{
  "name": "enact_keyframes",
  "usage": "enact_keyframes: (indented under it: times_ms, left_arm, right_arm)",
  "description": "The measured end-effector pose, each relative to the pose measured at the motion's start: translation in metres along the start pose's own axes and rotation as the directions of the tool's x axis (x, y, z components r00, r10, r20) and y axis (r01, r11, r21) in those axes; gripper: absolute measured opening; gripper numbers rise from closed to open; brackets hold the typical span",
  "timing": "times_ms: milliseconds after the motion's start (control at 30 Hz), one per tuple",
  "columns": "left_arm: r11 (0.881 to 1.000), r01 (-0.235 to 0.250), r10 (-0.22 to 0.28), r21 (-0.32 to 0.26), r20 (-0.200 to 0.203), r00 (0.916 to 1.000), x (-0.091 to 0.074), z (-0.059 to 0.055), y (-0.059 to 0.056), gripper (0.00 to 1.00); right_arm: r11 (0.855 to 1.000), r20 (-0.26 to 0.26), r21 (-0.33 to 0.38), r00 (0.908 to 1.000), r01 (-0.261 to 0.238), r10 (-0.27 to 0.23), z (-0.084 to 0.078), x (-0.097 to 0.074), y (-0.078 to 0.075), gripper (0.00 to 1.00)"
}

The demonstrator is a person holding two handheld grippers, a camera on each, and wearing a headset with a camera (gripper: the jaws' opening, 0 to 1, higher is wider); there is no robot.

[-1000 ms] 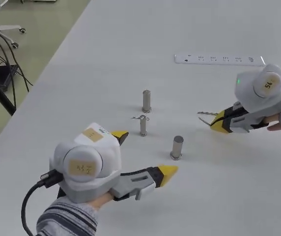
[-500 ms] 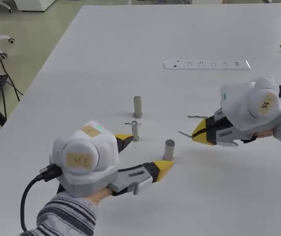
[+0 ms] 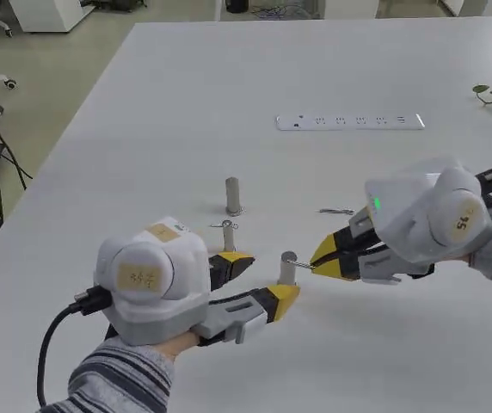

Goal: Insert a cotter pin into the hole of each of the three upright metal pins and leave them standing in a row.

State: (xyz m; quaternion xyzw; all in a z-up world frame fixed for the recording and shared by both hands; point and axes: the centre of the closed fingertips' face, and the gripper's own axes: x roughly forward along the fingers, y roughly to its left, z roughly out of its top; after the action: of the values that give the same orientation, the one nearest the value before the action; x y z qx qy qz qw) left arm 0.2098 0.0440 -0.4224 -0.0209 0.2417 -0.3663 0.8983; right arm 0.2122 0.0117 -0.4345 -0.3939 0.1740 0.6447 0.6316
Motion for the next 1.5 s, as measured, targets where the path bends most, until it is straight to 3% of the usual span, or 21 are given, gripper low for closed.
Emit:
enact_keyframes:
  times_ms: [367,500,800,1300,1500]
  left_arm:
    - [0.995,0.037,-0.038,-0.094,-0.011,0.9992,-0.001,-0.004,-0.006,0.2]
    - [0.986,0.063,-0.063,-0.151,0.009,0.998,0.0,-0.001,-0.01,0.13]
    - [0.979,0.078,-0.077,-0.19,0.017,0.9969,0.0,-0.004,-0.012,0.02]
    - [0.968,0.093,-0.088,-0.231,0.029,0.9957,0.0,-0.005,-0.015,0.0]
    - [0.971,0.094,-0.089,-0.218,0.03,0.9956,0.0,-0.004,-0.015,0.0]
  right_arm:
    - [0.999,0.023,-0.033,0.9997,-0.007,0.008,0.014,0.003,0.01,0.0]
    - [0.999,0.025,-0.042,0.9996,-0.007,0.008,0.016,0.003,0.012,0.0]
    - [0.998,0.031,-0.055,0.9995,-0.004,0.006,0.022,0.004,0.015,0.0]
    - [0.997,0.02,-0.079,0.9998,-0.006,0.007,0.024,0.007,0.018,0.0]
    - [0.998,0.024,-0.069,0.9997,-0.004,0.006,0.025,0.008,0.018,0.0]
